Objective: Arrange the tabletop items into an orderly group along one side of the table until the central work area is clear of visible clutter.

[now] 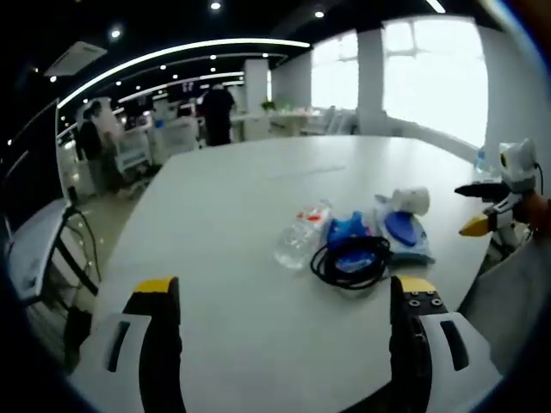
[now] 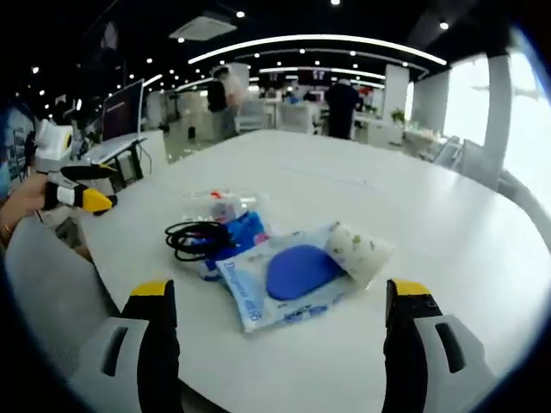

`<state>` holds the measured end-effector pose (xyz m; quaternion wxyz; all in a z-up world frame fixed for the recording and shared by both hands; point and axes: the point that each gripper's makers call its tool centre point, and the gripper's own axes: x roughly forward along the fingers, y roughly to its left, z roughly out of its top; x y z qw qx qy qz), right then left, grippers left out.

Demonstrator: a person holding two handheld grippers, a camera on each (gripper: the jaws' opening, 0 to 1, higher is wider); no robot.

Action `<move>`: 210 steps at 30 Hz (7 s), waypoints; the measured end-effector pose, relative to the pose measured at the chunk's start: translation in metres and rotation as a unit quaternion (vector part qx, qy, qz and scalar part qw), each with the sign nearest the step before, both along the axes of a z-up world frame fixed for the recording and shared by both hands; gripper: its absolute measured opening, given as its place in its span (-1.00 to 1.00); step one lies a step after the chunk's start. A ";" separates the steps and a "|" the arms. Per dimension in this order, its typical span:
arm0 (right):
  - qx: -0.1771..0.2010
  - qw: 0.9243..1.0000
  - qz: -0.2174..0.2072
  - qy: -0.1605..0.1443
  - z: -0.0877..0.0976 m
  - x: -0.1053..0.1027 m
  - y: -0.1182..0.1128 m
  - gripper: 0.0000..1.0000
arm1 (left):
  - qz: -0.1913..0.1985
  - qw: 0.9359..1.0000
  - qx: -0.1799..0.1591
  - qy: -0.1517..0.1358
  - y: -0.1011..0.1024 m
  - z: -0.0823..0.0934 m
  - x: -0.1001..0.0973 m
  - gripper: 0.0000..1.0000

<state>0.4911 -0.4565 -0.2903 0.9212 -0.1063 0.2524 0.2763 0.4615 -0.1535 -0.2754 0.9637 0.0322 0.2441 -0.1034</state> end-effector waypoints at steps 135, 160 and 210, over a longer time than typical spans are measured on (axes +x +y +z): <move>0.078 0.996 0.006 0.044 -0.003 -0.004 0.006 0.99 | -0.171 0.976 0.086 0.101 -0.076 -0.026 0.146 0.68; 0.067 0.996 -0.004 0.055 -0.010 -0.004 0.001 0.99 | -0.198 0.958 0.076 0.193 -0.100 -0.045 0.186 0.55; 0.029 0.997 0.011 0.065 -0.021 -0.007 0.002 0.99 | -0.201 0.934 0.073 0.287 -0.145 -0.101 0.216 -0.36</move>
